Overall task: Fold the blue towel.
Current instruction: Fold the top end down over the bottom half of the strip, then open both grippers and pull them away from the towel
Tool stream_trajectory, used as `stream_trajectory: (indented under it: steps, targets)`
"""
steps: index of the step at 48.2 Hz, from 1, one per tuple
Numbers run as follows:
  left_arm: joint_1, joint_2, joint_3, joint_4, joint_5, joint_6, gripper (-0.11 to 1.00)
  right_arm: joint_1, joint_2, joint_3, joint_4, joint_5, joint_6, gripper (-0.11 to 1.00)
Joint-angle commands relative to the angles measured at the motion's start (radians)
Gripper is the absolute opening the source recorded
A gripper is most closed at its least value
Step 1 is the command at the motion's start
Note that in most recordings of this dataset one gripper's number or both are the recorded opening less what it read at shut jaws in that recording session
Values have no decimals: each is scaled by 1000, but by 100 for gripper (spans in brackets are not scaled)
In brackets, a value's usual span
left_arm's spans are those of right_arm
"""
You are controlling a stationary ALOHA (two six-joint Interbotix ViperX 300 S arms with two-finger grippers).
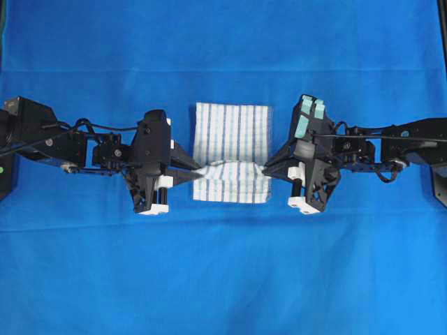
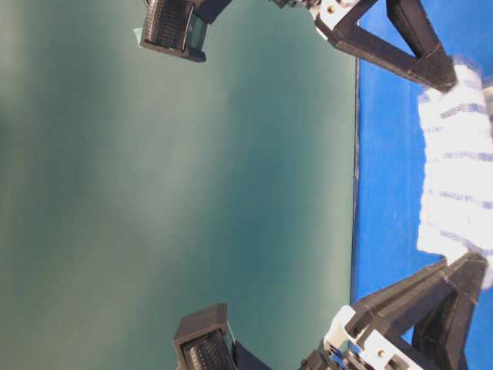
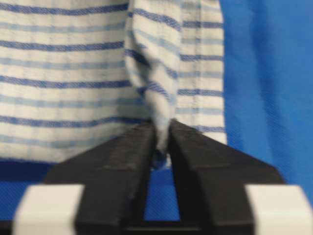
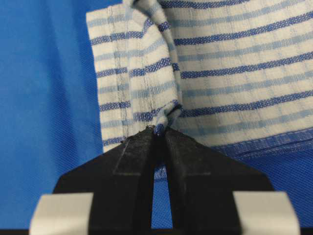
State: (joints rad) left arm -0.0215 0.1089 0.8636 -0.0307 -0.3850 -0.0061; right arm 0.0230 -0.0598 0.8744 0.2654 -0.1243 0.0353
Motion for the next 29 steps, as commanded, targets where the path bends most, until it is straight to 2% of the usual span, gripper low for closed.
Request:
stream_trajectory:
  steps: [1, 6, 13, 16, 18, 22, 29]
  targets:
    - [-6, -12, -15, -2, -8, 0, 18, 9, -8, -21, 5, 3, 0, 9]
    - [-8, -15, -14, -2, -5, -9, 38, 20, -8, -26, 5, 0, 0, 12]
    - [-6, -49, -8, -2, 17, -21, 55, 44, -17, -35, 3, 11, -6, 54]
    - [-6, -89, -5, -2, 41, -20, 58, 51, -38, -41, 2, 29, -8, 66]
    - [-6, -121, -2, -2, 64, -15, 58, 51, -57, -48, 0, 49, -9, 66]
    - [-6, -206, 8, 2, 120, -5, 58, 51, -114, -58, -5, 98, -15, 60]
    - [-6, -393, 43, 5, 207, 2, 58, 51, -244, -58, -52, 155, -17, 60]
